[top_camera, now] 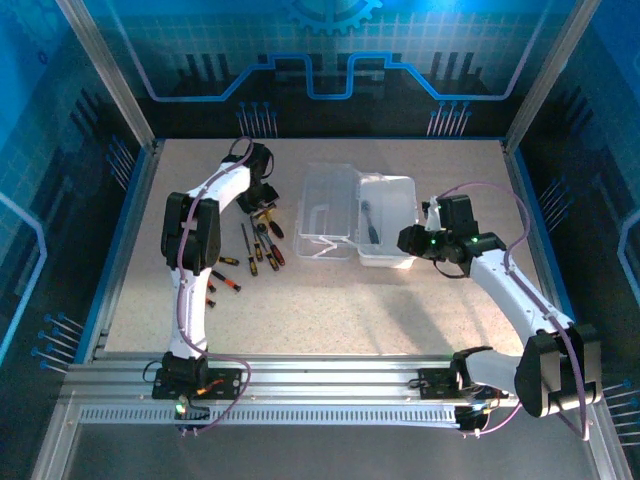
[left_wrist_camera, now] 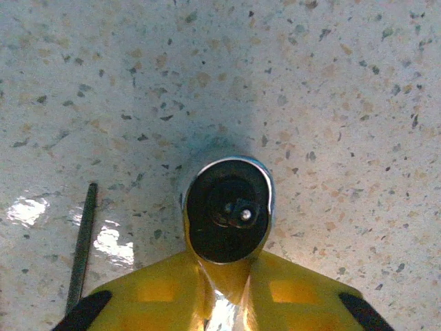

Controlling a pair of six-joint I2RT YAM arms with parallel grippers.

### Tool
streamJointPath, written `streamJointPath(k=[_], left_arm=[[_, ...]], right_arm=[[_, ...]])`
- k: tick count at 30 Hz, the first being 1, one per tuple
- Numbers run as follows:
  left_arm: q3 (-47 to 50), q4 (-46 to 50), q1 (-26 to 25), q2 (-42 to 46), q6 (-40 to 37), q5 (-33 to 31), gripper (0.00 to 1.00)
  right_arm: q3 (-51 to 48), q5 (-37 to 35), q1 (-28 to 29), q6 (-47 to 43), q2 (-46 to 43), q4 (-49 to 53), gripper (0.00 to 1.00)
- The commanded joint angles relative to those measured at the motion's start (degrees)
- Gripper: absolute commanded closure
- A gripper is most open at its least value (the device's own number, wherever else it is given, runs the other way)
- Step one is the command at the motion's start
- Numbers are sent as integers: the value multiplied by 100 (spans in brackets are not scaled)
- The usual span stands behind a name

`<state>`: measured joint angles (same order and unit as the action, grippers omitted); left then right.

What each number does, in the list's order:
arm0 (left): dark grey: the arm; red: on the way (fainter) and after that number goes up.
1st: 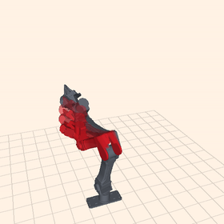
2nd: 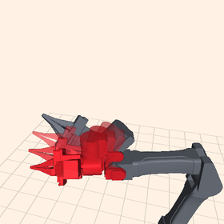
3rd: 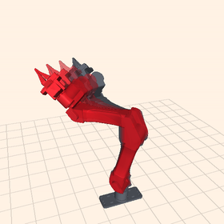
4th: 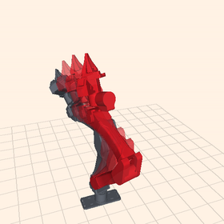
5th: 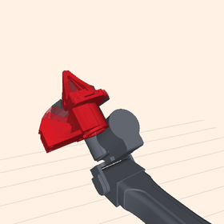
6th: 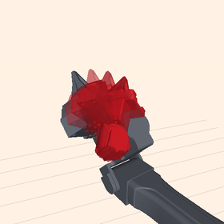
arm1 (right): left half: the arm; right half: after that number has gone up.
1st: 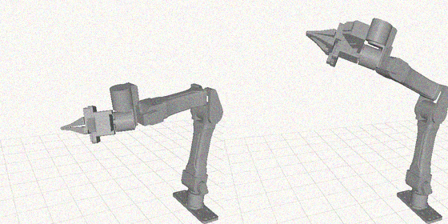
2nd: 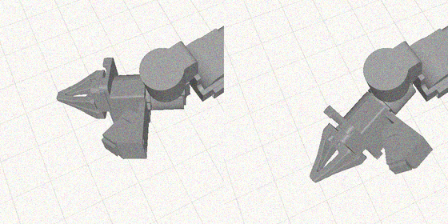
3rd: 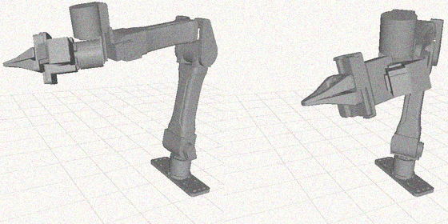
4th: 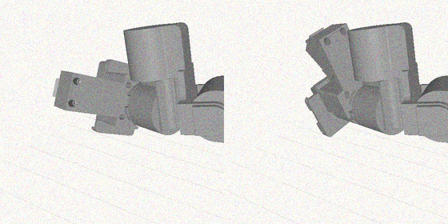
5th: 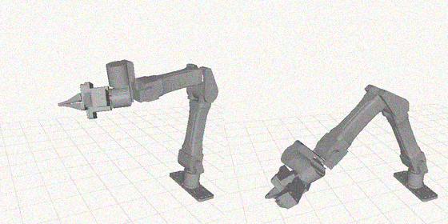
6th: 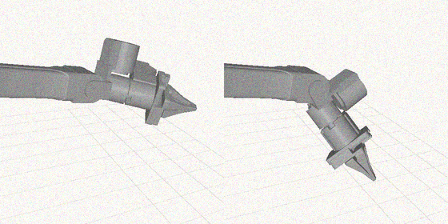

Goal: Pack the tool kit

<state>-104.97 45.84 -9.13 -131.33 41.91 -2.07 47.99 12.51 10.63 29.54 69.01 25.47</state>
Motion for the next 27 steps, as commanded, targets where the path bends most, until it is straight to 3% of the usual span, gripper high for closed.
streamJointPath(k=[1, 6, 12, 27], left_arm=[[-103, -314, 13, -309, -85, 322, 85], [-135, -411, 16, -210, -218, 459, 94], [621, -1037, 25, 693, -313, 590, 93], [1083, -1187, 25, 1858, -608, 934, 99]], right_arm=[[136, 93, -111, -67, -2, 104, 68], [204, 94, -157, -97, -69, 195, 68], [211, 4, -158, -150, -238, 396, 68], [208, 108, 51, -211, -702, 359, 66]])
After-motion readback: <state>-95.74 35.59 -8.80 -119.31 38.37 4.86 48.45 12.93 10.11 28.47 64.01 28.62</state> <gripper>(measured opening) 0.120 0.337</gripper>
